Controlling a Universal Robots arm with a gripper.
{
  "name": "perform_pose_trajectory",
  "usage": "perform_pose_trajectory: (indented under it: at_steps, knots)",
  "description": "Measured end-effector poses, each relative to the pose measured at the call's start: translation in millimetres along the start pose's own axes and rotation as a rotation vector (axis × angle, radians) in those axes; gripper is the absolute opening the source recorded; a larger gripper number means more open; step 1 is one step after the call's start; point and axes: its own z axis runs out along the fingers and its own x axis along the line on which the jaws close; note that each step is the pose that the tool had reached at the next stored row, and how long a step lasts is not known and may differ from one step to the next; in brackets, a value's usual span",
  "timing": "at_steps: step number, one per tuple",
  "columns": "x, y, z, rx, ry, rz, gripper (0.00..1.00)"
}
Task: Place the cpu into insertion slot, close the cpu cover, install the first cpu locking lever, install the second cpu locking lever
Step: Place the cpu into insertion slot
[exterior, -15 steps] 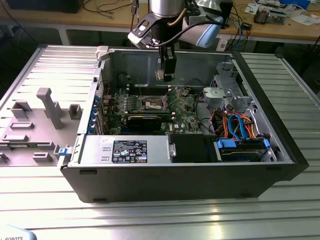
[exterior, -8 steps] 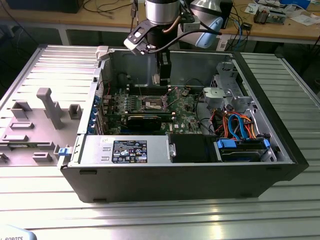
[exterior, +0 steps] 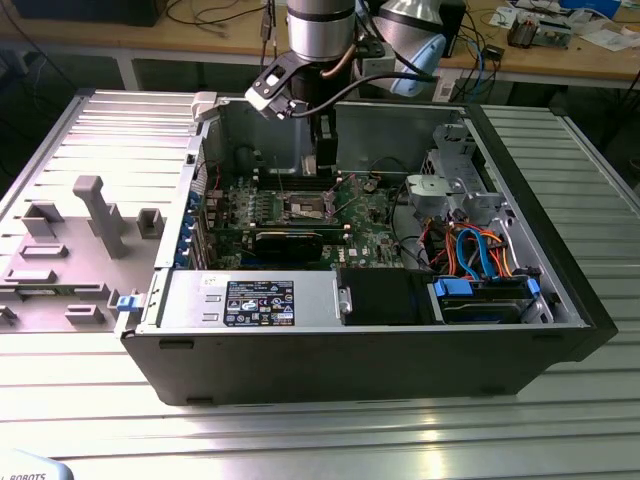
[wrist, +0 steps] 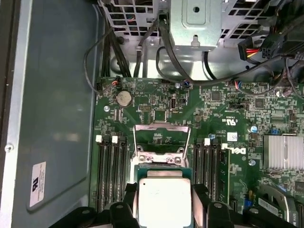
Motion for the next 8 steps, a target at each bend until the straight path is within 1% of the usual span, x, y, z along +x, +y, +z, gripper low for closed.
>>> perform_pose_trajectory:
  at_steps: [1, 2, 3, 4, 5, 7, 8]
  knots:
    - [1.4, -2.5, 7.7, 0.0003, -0.0003, 0.003, 0.54]
    - [1.4, -3.1, 12.6, 0.0004, -0.0002, 0.002, 0.54]
    - [1.3, -4.0, 21.4, 0.0005, -0.0002, 0.001, 0.54]
    - [1.3, -7.9, 29.7, 0.0002, 0.0006, 0.000, 0.54]
    - [1.4, -10.5, 32.7, 0.0001, 0.0007, 0.000, 0.54]
    - [1.4, -13.5, 36.4, 0.0002, 0.0004, 0.001, 0.54]
    - [1.4, -14.5, 39.2, 0.0002, 0.0003, 0.003, 0.54]
